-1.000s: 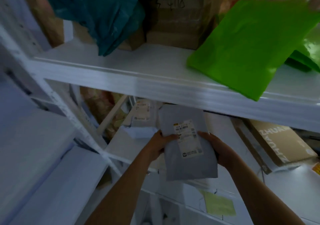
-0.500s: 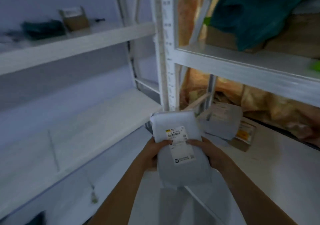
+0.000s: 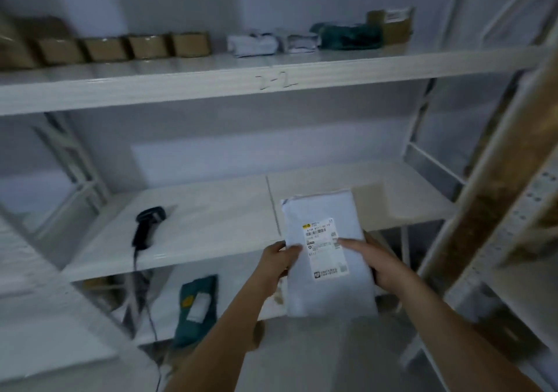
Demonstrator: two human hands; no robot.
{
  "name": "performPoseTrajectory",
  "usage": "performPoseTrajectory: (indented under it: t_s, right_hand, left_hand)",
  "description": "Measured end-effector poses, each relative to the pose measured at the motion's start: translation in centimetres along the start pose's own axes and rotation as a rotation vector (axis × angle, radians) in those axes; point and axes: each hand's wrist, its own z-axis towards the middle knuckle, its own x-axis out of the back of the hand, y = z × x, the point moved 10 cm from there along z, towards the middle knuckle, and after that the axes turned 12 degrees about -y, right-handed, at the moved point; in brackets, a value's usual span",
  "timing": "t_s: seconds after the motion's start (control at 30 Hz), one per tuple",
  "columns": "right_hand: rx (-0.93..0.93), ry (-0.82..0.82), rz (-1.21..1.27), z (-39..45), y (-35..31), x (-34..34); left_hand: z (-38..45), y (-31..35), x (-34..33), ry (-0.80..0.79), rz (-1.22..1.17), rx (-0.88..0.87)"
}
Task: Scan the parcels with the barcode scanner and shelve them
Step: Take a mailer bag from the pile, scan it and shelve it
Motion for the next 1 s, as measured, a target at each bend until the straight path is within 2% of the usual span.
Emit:
performPoseTrajectory:
  t_s: [0.2, 0.43, 0.67, 0.8, 1.0]
  right_hand:
    - [0.004, -0.061, 0.014, 8.6, 0.3, -7.3]
    - [-0.012, -0.182, -0.022, 20.1, -0.5, -12.7]
    - [-0.02, -0.244, -0.047, 32.5, -2.8, -17.0]
    - [-0.042, -0.283, -0.054, 38.0, -3.1, -20.0]
    - [-0.115, -0.237, 0.024, 43.0, -0.8, -23.8]
  left_hand:
    - [-0.5, 1.3, 11.2, 0.207, -0.095, -0.038]
    - [1.6, 3.0, 21.5, 0.344, -0.106, -0.016]
    - [5.0, 5.6, 30.8, 0.364, 0.077, 0.114]
    - [5.7, 6.2, 38.7, 0.534, 0.177, 0.16]
    - [3.9, 6.1, 47.8, 0.775, 0.386, 0.282]
